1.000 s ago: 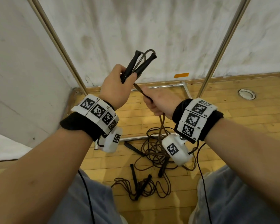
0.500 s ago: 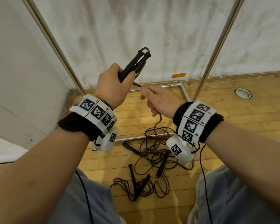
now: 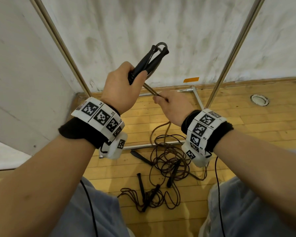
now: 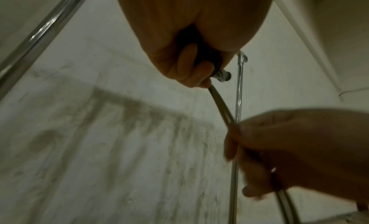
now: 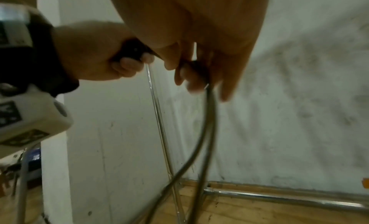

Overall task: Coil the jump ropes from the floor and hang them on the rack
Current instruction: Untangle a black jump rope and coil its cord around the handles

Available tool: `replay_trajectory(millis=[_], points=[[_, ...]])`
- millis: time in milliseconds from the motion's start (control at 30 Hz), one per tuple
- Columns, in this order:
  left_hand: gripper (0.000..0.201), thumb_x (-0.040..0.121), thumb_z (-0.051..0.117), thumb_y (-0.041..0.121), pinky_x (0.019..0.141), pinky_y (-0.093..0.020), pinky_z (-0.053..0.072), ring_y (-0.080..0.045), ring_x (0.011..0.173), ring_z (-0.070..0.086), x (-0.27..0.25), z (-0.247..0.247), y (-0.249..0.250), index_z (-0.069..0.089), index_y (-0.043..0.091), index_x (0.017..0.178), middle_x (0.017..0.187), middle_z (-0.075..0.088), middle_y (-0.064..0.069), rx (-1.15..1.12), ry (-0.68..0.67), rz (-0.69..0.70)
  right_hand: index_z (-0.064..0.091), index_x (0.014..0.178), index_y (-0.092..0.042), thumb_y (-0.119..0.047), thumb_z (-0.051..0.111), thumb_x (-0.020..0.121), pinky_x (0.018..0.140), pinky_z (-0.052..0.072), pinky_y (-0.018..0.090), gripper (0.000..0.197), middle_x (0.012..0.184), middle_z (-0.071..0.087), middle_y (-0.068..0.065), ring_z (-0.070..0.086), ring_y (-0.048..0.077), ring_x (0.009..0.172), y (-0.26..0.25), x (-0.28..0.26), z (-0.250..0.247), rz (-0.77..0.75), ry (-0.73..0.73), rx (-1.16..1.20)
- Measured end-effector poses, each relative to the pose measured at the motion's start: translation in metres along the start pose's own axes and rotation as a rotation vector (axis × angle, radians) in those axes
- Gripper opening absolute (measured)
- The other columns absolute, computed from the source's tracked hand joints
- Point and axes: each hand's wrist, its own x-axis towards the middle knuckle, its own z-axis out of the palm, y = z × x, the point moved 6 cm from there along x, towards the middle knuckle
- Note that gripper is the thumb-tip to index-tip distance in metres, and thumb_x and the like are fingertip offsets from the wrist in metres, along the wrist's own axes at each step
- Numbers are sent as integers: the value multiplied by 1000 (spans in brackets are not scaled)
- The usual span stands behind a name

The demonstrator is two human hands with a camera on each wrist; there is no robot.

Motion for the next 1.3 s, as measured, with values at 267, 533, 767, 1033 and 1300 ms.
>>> replay_trajectory(millis=[267,533,767,1033,1300], points=[[23,91,55,42,46,-17,40,-6,56,53,3,-8,6,49,19,92,69,58,7,-45,104,43,59,96,-18,-31,35,100,51,39,28,28,62,37,-4,35,11,49,-9,-2,21,177,-256,627],[30,94,51,37,57,-29,36,-20,68,50,5,-4,-21,52,9,105,79,51,3,237,74,79,32,62,-24,-33,31,101,51,26,18,40,59,35,-8,34,7,54,-32,-10,14,-109,-121,103],[30,92,52,41,46,-23,34,-11,56,49,8,10,-36,54,11,97,65,48,10,197,2,6,28,52,-19,-32,37,98,45,23,22,49,48,27,-6,25,10,44,-51,-15,6,-184,-105,49],[25,89,58,42,51,-25,41,-12,62,53,10,7,-41,59,18,99,69,52,8,204,-60,2,61,76,-4,-33,40,98,49,31,20,42,60,49,-2,43,9,51,-22,-5,-24,-110,-37,-30],[22,94,46,41,46,-25,30,-7,61,46,-14,51,-29,37,22,97,73,47,7,386,-359,63,35,52,-15,-43,40,97,47,33,21,53,48,34,-3,33,14,42,-3,2,-38,65,-24,54]])
